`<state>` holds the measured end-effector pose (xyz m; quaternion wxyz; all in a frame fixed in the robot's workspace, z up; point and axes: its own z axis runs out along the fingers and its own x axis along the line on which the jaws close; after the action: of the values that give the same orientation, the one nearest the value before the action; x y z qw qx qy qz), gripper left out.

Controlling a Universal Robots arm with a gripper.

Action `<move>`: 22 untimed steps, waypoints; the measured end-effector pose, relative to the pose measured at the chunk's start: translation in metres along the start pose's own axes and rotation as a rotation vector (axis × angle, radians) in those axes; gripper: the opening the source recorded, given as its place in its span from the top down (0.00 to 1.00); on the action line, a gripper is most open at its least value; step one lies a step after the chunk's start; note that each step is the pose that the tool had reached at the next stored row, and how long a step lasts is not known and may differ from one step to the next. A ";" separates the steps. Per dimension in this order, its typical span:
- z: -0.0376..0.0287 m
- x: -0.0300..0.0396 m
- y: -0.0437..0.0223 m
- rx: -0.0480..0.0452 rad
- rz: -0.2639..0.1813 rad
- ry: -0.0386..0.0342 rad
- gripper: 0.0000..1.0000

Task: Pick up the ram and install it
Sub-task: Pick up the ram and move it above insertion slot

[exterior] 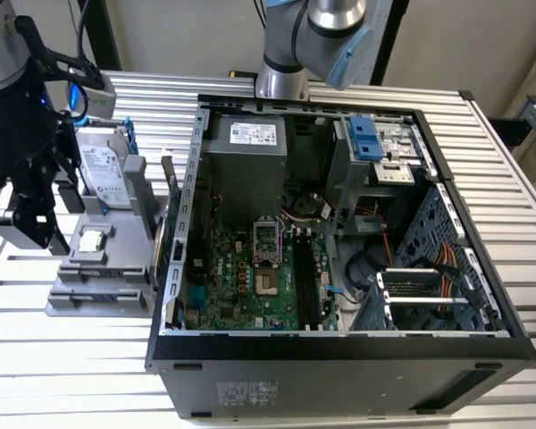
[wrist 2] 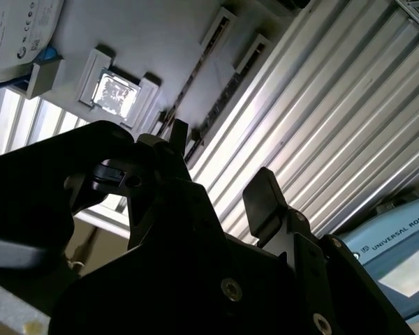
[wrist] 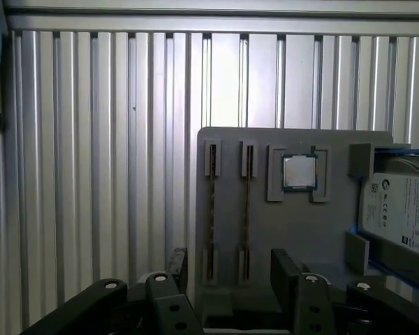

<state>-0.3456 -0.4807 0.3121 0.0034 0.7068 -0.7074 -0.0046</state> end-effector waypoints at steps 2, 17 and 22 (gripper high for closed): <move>0.0015 0.0000 -0.0001 0.0000 0.000 -0.0001 1.00; 0.0123 0.0000 -0.0008 0.0000 0.000 0.0000 1.00; 0.0160 0.0000 -0.0009 0.0000 0.000 0.0000 1.00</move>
<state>-0.3449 -0.4807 0.2961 0.0034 0.7068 -0.7074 -0.0046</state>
